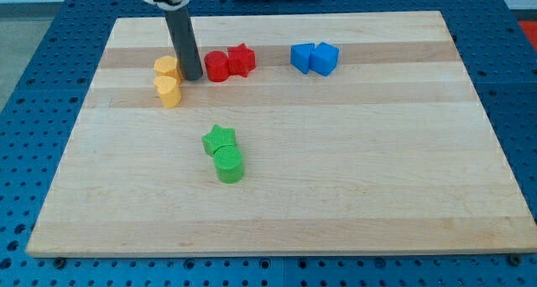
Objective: Separate the red circle from the red star
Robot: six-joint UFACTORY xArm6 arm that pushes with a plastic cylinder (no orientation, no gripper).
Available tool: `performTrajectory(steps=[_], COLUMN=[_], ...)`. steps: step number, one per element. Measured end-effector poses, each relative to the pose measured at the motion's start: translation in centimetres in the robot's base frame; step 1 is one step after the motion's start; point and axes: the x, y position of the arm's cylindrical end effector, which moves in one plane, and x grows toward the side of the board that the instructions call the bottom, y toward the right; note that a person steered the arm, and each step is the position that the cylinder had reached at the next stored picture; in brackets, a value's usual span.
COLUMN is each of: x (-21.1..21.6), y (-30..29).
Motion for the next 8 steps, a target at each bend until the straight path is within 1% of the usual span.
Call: performTrajectory(steps=[1, 2, 3, 4, 5, 8], x=[-6.1, -11.1, -12.5, -12.5, -11.4, -10.9], y=[0.0, 0.1, 2.0, 3.1, 3.5, 3.5])
